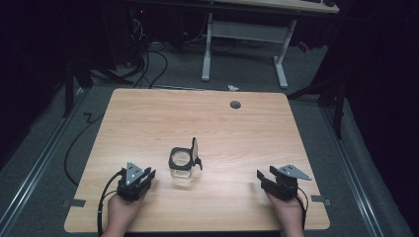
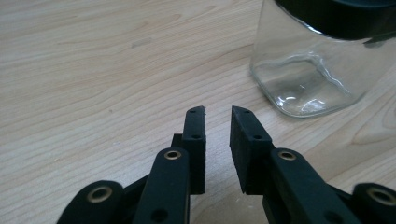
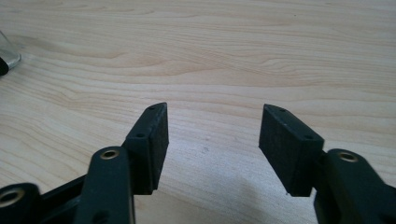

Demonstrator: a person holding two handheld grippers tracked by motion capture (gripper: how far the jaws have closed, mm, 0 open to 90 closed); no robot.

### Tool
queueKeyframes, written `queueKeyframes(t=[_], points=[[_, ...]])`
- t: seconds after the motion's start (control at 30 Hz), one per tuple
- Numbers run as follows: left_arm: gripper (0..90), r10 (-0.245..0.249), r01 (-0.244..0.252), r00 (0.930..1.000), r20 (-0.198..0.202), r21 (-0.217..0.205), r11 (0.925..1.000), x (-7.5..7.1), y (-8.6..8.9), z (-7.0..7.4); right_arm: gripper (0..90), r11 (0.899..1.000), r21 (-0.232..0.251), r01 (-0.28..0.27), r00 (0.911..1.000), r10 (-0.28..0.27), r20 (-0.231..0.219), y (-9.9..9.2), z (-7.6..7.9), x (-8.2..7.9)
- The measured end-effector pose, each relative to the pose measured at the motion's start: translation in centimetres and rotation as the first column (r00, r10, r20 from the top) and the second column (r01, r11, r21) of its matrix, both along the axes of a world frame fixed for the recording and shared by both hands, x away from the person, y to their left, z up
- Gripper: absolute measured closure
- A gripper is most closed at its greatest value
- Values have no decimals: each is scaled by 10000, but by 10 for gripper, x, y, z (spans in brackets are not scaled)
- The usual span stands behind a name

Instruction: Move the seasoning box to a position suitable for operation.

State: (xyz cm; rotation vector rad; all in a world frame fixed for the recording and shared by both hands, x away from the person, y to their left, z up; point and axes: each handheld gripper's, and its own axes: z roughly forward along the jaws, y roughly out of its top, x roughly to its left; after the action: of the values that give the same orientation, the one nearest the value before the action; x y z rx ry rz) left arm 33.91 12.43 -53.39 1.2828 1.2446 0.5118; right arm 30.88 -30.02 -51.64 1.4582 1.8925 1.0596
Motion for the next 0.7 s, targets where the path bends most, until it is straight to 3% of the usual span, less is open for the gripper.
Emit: queueKeyframes(t=[0.23,0.43,0.5,0.6,0.7], points=[[764,-44,44,10000,28,-20,10000,2,-1,-1,489,9998,-83,-196,9994,194,-281,1,-5,-1],[773,-63,60,9998,176,150,9999,1,0,-1,590,9998,61,-196,9993,198,-324,1,-6,-2],[774,-27,26,9998,202,26,10000,1,0,1,640,9995,124,-285,9988,289,-384,1,-7,-2],[784,-144,146,9998,133,-152,9998,1,1,2,681,9991,99,-403,9987,406,-294,3,-6,-2],[828,-220,217,9995,-242,-141,9997,4,-2,0,708,9992,39,-388,9988,389,-312,3,-7,-2]])
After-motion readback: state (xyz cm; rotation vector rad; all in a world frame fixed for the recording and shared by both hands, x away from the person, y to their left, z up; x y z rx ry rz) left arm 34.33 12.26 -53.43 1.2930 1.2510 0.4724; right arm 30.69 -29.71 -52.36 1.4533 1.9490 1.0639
